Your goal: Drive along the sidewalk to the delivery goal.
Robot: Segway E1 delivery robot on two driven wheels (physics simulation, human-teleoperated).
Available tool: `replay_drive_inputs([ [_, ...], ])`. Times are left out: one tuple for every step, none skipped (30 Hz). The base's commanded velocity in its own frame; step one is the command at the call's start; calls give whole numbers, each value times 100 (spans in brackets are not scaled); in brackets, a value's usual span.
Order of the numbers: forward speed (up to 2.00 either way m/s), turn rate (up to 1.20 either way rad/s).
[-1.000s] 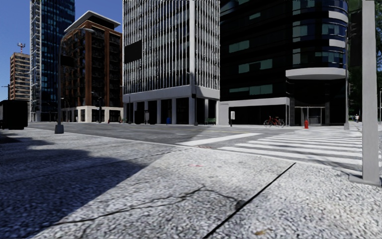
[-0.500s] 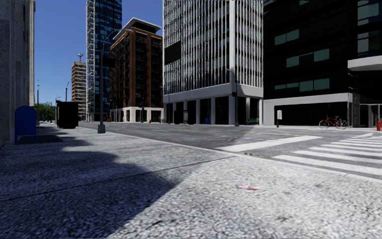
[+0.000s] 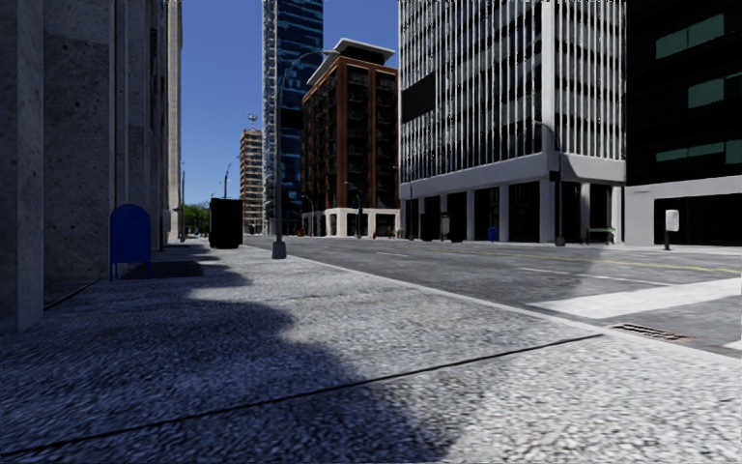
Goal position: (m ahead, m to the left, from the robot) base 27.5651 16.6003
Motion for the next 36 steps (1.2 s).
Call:
replay_drive_inputs([
  [200, 58],
  [200, 58],
  [200, 57],
  [200, 46],
  [200, 29],
  [200, 19],
  [200, 7],
  [200, 0],
  [200, 0],
  [200, 0],
  [200, 0],
  [200, 0],
  [200, 0],
  [200, 0],
  [200, 0],
  [200, 0],
  [200, 0],
  [200, 0],
  [200, 0],
  [200, 0],
  [200, 0],
  [200, 0],
  [200, 0],
  [200, 1],
  [200, 1],
  [200, 18],
  [200, 30],
  [200, 36],
  [200, 37],
  [200, 38],
  [200, 38],
  [200, 41],
  [200, 43],
  [200, 44],
  [200, 44],
  [200, 44],
])
